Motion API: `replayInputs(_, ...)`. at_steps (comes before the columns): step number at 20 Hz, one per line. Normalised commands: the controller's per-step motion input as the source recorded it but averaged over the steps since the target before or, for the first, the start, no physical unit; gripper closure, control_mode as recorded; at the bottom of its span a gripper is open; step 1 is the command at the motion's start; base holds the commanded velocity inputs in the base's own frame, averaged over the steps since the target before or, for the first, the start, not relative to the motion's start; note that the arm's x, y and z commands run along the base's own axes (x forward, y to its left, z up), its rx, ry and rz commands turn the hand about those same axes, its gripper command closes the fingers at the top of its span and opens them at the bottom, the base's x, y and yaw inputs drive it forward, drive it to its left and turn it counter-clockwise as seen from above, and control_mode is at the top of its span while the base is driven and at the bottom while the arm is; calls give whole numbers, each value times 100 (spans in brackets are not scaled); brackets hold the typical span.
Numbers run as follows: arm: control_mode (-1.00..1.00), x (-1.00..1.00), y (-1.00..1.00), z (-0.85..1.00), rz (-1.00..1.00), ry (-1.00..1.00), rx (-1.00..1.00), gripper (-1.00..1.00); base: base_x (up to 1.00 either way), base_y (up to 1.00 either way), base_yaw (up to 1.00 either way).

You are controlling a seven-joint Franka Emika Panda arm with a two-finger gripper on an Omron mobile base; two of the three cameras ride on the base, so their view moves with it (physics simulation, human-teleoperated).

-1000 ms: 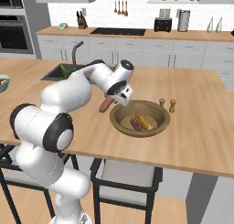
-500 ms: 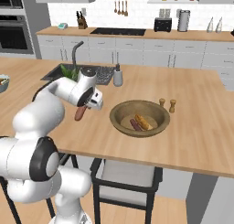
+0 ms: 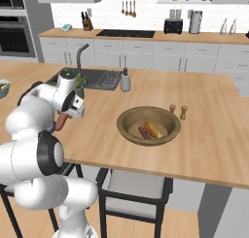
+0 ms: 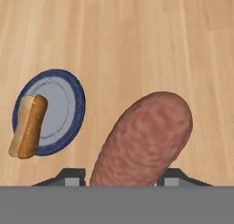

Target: Place one bun and one sausage from the bowl on each plate.

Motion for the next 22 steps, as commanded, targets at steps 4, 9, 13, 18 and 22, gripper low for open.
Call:
replayInputs(4, -100, -6, 98, -15, 5, 9, 0, 100, 0, 0, 0)
replayInputs(9, -100, -3, 88, -24, 1, 7, 0, 100, 0, 0, 0)
replayInputs(13, -100, 4, 60, -39, 0, 9, 0, 100, 0, 0, 0)
replayInputs(18, -100, 23, 28, -44, 0, 4, 0, 100, 0, 0, 0)
replayInputs(22, -100, 41, 30, -47, 0, 7, 0, 100, 0, 0, 0)
